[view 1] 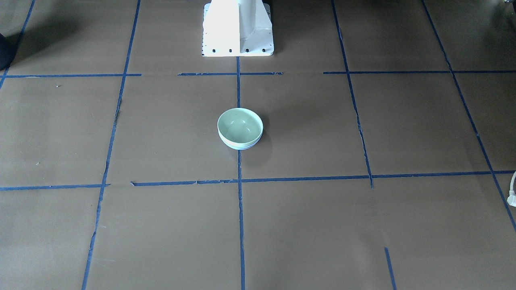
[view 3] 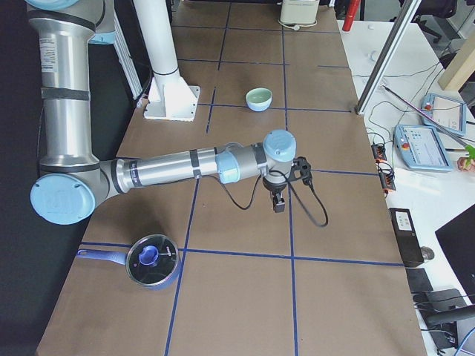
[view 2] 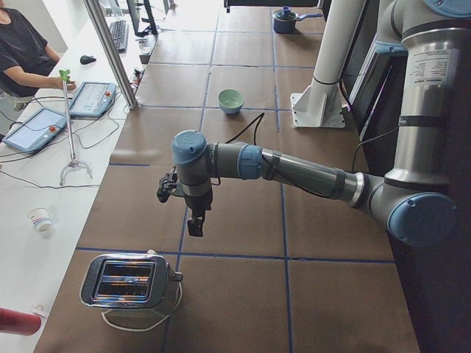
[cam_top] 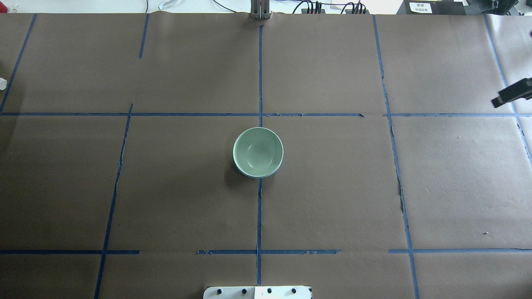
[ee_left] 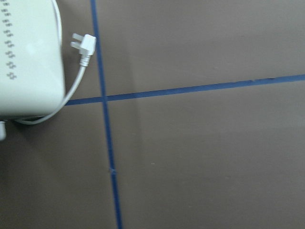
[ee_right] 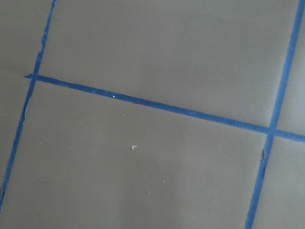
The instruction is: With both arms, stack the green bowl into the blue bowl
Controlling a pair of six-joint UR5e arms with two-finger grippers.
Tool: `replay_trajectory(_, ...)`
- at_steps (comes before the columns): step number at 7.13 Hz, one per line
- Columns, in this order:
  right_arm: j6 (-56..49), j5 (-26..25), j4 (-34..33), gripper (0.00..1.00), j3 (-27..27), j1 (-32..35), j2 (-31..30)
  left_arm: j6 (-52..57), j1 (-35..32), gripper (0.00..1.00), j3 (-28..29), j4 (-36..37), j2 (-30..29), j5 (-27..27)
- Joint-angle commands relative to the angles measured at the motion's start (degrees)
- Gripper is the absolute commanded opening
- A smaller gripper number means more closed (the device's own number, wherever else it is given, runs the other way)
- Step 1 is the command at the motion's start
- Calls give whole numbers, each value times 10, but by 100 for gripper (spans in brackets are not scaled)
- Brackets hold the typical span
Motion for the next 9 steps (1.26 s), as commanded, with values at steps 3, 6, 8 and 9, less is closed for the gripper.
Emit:
replay_trajectory(3,-26,-36,2,100,-38,32,-5,25,-23,100,85,-112,51,-50)
replay_trajectory(6,-25,-32,-3,100,-42,43,-13,12,-23,100,85,-111,47,-47)
replay_trajectory(8,-25,-28,-8,100,-55,74,-18,7,-23,100,86,-109,47,-48)
replay_trajectory(9,-26,-27,-3,100,-77,81,-25,7,-23,100,86,-109,47,-48)
